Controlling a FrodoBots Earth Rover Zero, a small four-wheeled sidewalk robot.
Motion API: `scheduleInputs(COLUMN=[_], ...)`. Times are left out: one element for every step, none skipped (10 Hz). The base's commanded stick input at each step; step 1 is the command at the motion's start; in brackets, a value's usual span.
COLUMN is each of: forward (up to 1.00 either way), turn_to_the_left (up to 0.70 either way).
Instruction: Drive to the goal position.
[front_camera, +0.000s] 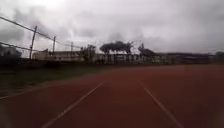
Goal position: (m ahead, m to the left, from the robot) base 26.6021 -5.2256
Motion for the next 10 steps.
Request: scheduleInputs(forward=[0.5, 0.5, 0.5, 0.5, 0.5, 0.5, 0.5, 0.5, 0.5, 0.5], turn_to_the_left=[0.0, 0.0, 0.0, 0.0, 0.0, 0.0, 0.0, -0.04, -0.14, -0.29])
